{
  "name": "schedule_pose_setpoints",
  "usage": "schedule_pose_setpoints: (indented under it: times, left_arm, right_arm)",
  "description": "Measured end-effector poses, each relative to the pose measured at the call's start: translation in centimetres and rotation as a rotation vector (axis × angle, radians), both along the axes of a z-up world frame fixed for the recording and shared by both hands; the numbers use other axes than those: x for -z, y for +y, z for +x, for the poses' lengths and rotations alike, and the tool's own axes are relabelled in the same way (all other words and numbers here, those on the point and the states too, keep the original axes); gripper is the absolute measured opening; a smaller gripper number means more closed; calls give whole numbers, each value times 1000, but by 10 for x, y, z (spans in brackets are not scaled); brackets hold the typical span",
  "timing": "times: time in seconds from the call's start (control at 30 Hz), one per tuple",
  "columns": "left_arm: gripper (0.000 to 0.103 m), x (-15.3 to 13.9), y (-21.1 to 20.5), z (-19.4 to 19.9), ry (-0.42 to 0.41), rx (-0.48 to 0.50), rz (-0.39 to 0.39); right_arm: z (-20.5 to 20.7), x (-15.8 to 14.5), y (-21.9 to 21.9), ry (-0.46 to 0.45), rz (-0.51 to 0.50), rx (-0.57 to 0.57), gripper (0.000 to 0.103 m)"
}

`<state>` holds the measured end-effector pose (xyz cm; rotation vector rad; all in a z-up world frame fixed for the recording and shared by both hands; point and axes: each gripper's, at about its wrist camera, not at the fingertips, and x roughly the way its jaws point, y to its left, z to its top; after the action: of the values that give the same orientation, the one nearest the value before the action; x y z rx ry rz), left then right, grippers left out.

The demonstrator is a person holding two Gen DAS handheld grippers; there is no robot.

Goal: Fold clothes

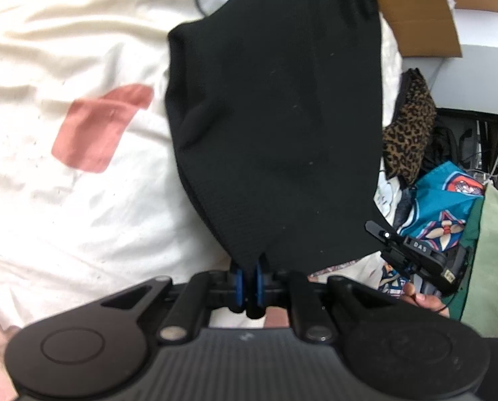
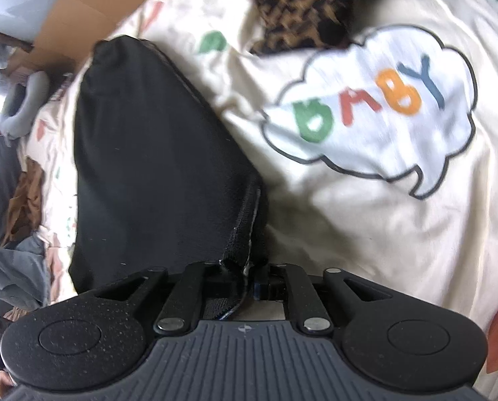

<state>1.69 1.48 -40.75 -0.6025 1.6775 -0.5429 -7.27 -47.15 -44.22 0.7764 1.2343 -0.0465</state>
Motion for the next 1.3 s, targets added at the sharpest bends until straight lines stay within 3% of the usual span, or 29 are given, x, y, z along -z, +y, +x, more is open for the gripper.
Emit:
schedule_pose_setpoints:
  times: [0.13,0.2,0.53,0.9,0.97,1.03,1.1,1.3]
  left_arm:
    - [8,5,5,0,2,0,5]
    - [8,5,7,1,-5,0,5]
    - [8,9,8,6,-10,-9,6]
    - [8,19,14,0,17,-19,14]
    - [8,20,14,-3,24,-19,16]
    - [8,20,11,-5,28,-15,14]
    - [8,20,9,-6,32,-13,11]
    - [8,9,12,-5,37,-20,-24]
  right_arm:
    - [-1,8,-6,21,-17,0,37]
    - [-2,12,-11,24,-5,2,42]
    - [22,38,-25,32,108,-117,42]
    - [56,39,-28,29,147,-307,42]
    - [58,40,-24,36,147,-341,39]
    - [58,40,-22,44,139,-379,15]
    - [56,36,-22,51,122,-418,7]
    - [48,14,-29,13,106,-439,3]
